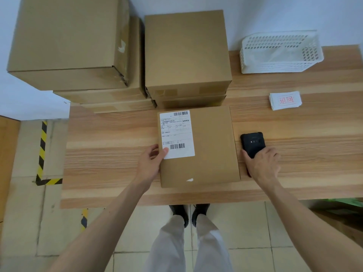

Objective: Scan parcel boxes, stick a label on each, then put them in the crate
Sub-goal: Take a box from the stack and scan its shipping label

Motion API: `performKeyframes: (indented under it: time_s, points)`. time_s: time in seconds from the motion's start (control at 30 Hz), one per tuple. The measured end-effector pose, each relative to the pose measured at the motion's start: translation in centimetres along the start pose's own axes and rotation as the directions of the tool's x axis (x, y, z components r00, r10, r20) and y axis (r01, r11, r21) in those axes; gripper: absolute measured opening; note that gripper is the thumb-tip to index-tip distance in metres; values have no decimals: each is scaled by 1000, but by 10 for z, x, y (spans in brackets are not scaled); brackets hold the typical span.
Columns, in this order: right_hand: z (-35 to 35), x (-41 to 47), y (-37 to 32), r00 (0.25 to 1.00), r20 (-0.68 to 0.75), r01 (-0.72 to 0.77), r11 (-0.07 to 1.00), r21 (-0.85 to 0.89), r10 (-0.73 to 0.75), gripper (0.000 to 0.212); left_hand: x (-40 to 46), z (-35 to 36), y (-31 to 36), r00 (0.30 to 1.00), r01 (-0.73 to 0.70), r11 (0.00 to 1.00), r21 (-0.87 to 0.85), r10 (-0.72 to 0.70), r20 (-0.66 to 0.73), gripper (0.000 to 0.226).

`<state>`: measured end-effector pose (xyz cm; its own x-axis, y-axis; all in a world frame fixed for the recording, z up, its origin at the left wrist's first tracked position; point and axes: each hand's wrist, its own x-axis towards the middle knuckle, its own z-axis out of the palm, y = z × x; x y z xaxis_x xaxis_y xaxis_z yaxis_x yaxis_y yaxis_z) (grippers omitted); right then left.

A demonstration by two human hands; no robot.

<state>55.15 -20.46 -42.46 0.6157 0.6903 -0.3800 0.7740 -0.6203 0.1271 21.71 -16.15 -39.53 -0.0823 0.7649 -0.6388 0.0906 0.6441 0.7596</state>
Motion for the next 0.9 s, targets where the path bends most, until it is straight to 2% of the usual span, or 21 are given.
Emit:
performKeyframes:
  time_s: [0.07, 0.23, 0.33, 0.47, 0.6, 0.73, 0.9]
  points:
    - [-5, 0, 1, 1000, -14, 18, 1000, 9, -18, 93, 0, 0, 0, 1000, -5, 1000, 0, 5, -3, 34]
    - [-23, -3, 5, 996, -87, 26, 972, 235, -5, 79, -1, 0, 1, 1000, -17, 1000, 23, 17, 5, 29]
    - [-49, -7, 6, 991, -131, 61, 959, 278, -25, 75, -1, -1, 2, 1000, -14, 998, 56, 13, 14, 34]
    - [-95, -35, -2, 989, -132, 96, 975, 202, -70, 72, -5, -4, 5, 995, 18, 996, 88, -26, 91, 36]
    - [-137, -79, -25, 978, -101, 191, 978, 86, -182, 67, -12, -5, 7, 979, 41, 993, 109, -62, 195, 37]
    - [-164, -119, -52, 949, -10, 316, 949, -18, -316, 66, -18, -6, 7, 973, 61, 993, 102, -82, 214, 37]
    - [-178, -143, -79, 927, 29, 374, 925, -71, -373, 63, -18, -6, 7, 977, 57, 990, 126, -81, 198, 41]
